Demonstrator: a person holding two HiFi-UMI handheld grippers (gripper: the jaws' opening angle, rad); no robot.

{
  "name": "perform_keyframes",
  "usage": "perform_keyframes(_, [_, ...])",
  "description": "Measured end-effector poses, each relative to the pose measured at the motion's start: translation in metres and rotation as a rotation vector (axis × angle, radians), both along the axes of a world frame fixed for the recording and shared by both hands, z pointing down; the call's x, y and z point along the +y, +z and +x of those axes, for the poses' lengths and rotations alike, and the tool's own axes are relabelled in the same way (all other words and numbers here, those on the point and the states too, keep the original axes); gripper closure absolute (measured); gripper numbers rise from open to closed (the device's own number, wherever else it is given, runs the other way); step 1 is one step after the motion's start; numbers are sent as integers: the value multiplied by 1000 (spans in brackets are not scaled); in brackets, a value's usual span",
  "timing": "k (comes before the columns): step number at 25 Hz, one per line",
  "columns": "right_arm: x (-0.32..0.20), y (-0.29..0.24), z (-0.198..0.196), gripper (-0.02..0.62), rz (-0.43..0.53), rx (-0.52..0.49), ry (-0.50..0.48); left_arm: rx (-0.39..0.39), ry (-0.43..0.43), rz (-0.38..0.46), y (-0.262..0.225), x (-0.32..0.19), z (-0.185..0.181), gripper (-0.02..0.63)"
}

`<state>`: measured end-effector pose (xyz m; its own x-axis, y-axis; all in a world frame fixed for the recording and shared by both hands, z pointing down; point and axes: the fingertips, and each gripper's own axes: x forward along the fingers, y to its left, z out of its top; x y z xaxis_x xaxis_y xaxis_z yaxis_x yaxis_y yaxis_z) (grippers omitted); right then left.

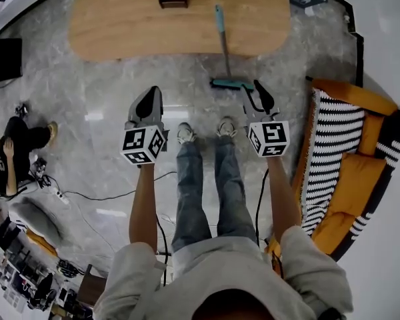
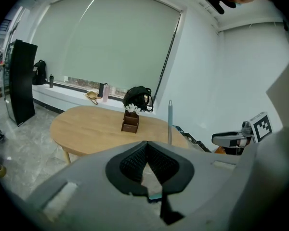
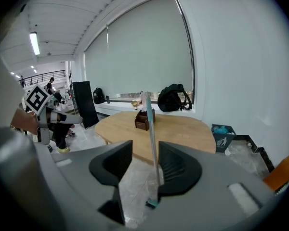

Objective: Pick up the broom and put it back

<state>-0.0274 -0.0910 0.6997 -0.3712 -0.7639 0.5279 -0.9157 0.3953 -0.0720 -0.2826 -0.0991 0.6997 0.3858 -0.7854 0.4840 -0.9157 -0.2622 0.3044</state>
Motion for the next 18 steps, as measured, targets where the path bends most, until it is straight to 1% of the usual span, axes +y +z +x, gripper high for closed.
perform_keyframes(1, [2, 6, 0, 412, -6, 1, -8, 2, -1, -5, 5, 3, 2, 604])
perform_keyframes(2, [4, 13, 0, 389, -13, 5, -12, 2, 1, -9, 9, 5, 5, 604])
perform_keyframes(3, [6, 19, 0, 332, -19, 9, -14, 1, 5, -12, 12, 8, 7, 604])
perform_keyframes(6, [8, 33, 1, 263, -35, 14, -17, 0, 11, -26, 22, 14, 14, 604])
perform_keyframes(11, [-4, 47, -4, 229, -40, 11, -33, 6, 7, -39, 33, 15, 18, 604])
perform_keyframes(18, [-52, 52, -23, 229, -9, 10, -40, 2, -10, -36, 34, 7, 9, 604])
